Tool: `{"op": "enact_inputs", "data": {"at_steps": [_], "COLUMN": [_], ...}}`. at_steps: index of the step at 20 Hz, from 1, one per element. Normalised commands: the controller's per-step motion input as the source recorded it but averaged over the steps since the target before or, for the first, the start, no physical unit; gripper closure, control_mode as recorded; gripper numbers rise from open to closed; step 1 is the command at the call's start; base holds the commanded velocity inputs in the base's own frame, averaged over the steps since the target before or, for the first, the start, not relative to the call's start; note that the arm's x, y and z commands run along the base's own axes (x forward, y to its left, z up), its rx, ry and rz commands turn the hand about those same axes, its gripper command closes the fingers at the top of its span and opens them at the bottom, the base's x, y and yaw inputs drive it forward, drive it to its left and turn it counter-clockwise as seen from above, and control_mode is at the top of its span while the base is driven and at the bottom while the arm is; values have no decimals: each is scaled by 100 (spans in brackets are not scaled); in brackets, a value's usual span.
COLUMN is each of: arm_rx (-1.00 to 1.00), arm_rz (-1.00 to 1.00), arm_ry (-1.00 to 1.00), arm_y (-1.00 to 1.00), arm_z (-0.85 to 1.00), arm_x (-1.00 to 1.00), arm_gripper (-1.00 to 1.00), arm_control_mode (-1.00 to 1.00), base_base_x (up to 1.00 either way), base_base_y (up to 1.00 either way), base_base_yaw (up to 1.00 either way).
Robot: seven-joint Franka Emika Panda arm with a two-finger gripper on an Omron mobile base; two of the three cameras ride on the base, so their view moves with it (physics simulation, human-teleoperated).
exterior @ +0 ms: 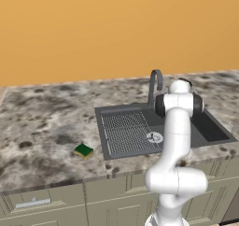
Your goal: Soak the sponge with water for a few seconds and then drop it inside the sink.
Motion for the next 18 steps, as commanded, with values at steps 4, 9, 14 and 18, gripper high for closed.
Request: {"op": "enact_inputs", "data": {"at_steps": [4, 9, 14, 18], "arm_rx": [0, 0, 0, 0], "arm_rz": [0, 0, 0, 0], "arm_ry": [0, 0, 0, 0], "arm_y": [-2, 0, 0, 0], "arm_z": [-6, -12, -13, -8], "arm_x": [15, 16, 21, 22], "arm_gripper": [-100, -100, -100, -100], "arm_control_mode": [-100, -100, -100, -100], "base_base_x": [0, 0, 0, 0], "base_base_y": [0, 0, 0, 0], "base_base_yaw": [0, 0, 0, 0]}}
